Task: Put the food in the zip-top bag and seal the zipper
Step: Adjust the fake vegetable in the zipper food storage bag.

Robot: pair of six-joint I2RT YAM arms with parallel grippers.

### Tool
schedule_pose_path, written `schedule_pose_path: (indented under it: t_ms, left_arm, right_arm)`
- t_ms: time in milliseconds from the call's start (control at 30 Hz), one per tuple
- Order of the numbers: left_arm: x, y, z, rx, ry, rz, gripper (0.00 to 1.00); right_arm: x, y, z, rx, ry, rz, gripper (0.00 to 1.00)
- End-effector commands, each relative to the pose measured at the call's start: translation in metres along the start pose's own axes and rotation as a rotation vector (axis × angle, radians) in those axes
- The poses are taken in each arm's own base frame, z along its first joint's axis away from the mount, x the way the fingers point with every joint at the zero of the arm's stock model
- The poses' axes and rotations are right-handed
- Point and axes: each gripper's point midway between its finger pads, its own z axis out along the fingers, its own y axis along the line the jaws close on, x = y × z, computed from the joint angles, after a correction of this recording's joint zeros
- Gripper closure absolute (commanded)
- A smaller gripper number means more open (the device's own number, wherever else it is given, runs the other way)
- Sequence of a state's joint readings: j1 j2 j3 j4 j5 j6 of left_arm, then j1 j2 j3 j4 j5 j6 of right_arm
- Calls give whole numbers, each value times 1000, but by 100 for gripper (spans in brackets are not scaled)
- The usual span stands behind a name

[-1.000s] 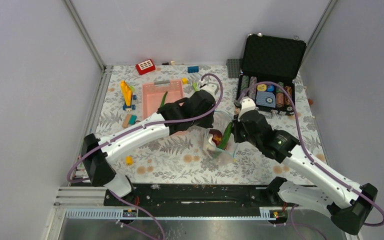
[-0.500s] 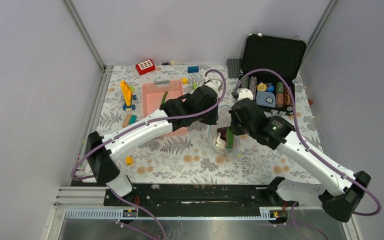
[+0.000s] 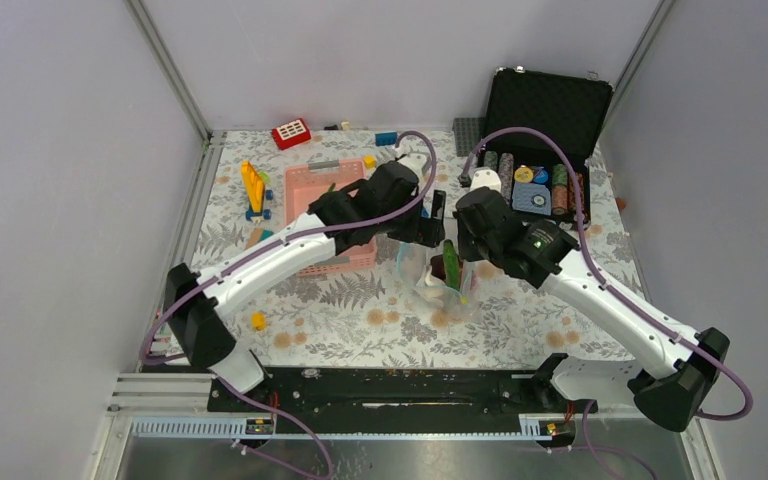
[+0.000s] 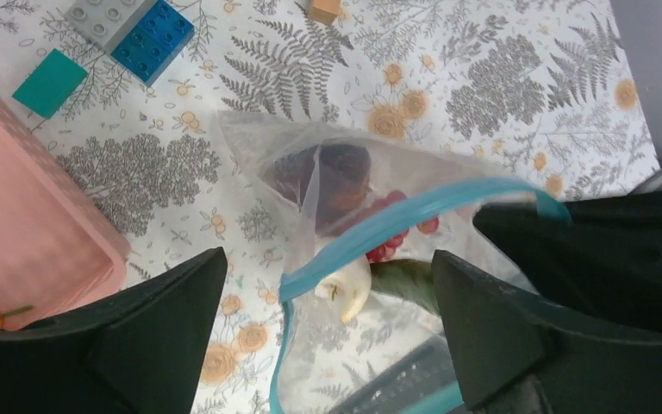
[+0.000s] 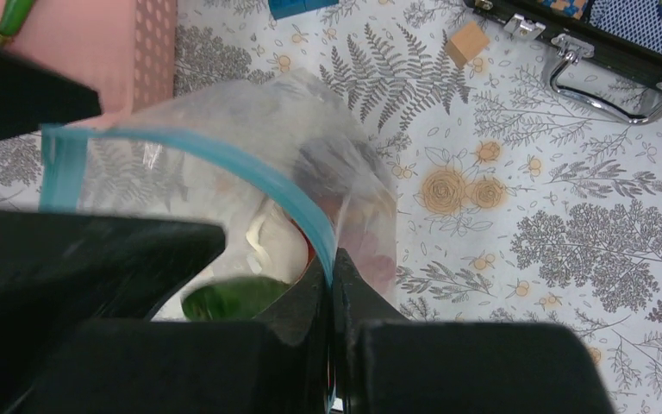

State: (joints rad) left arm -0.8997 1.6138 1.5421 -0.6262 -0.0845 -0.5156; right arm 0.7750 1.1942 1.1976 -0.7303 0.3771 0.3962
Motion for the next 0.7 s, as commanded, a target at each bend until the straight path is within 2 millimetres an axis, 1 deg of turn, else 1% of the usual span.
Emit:
schedule_pose_path:
  t_ms: [0, 33, 67, 200, 233, 333, 367, 400, 433, 467, 533, 667]
  left_arm:
    - [-33, -21, -51, 135, -148, 33, 6]
    - [-33, -22, -58, 147, -164, 45, 2]
    - [-32, -21, -64, 157, -176, 57, 1]
    - [-20, -15, -80, 180, -186, 83, 1]
    - [-20, -15, -85, 189, -199, 83, 1]
    - [-12, -35, -101, 333, -192, 121, 1]
    - [-10, -39, -104, 364, -191, 131, 1]
    - [-9, -39, -107, 367, -195, 132, 1]
    - [-10, -30, -105, 319, -211, 120, 1]
    - [-10, -16, -102, 251, -224, 105, 1]
    - [-11, 17, -97, 93, -237, 53, 1]
    - [-17, 78, -89, -87, -234, -69, 1]
  right_arm:
    - [-22, -6, -6, 27, -42, 6, 100]
    - [-23, -7, -5, 29, -37, 5, 100]
    - [-23, -8, -4, 33, -34, 9, 100]
    - [-25, -11, -3, 33, -30, 31, 100]
    - [-25, -10, -2, 28, -27, 33, 100]
    - [-24, -8, -1, 11, -20, 35, 100]
    - [-23, -8, 0, 8, -17, 36, 100]
    - [-23, -8, 0, 5, -14, 39, 100]
    - [-22, -8, 0, 3, -11, 40, 100]
    - [-21, -7, -1, -2, -10, 41, 100]
    - [-21, -7, -2, -10, -11, 45, 100]
    - [-22, -7, -4, -19, -14, 42, 100]
